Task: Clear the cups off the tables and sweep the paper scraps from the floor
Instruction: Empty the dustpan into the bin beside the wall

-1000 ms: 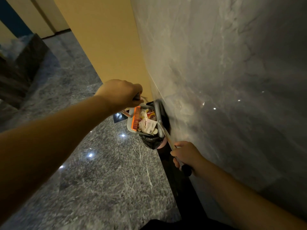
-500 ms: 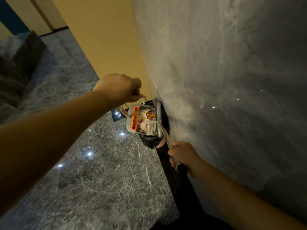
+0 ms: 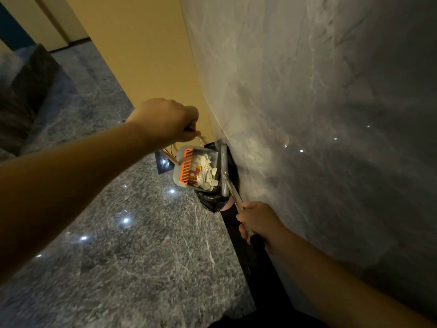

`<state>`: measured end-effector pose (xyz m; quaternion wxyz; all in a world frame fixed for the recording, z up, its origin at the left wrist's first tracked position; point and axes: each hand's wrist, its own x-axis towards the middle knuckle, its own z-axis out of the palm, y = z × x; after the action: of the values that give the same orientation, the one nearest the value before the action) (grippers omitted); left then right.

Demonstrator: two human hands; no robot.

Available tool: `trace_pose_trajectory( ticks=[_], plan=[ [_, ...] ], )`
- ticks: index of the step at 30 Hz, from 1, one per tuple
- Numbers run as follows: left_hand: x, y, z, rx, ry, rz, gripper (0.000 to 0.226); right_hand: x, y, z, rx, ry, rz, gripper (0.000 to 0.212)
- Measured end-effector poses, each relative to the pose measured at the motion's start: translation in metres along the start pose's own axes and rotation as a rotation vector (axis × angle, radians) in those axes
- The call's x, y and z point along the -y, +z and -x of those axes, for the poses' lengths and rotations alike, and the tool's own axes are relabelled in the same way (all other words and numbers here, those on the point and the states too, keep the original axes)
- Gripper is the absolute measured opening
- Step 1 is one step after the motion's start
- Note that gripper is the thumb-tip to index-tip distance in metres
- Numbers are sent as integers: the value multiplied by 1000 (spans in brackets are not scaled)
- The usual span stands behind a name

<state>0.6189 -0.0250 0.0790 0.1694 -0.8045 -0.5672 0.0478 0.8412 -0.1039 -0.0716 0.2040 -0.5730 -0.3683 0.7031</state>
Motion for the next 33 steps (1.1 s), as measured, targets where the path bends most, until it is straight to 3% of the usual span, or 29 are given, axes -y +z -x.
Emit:
trace_pose_trajectory(
  ticks=[20, 33],
  plan=[
    [2, -3, 2, 32, 8, 2, 32, -13, 3, -6, -25, -52, 98, 35],
    [-1, 1, -4, 64, 70, -49, 30, -11, 2, -8, -36, -24, 65, 27]
  ],
)
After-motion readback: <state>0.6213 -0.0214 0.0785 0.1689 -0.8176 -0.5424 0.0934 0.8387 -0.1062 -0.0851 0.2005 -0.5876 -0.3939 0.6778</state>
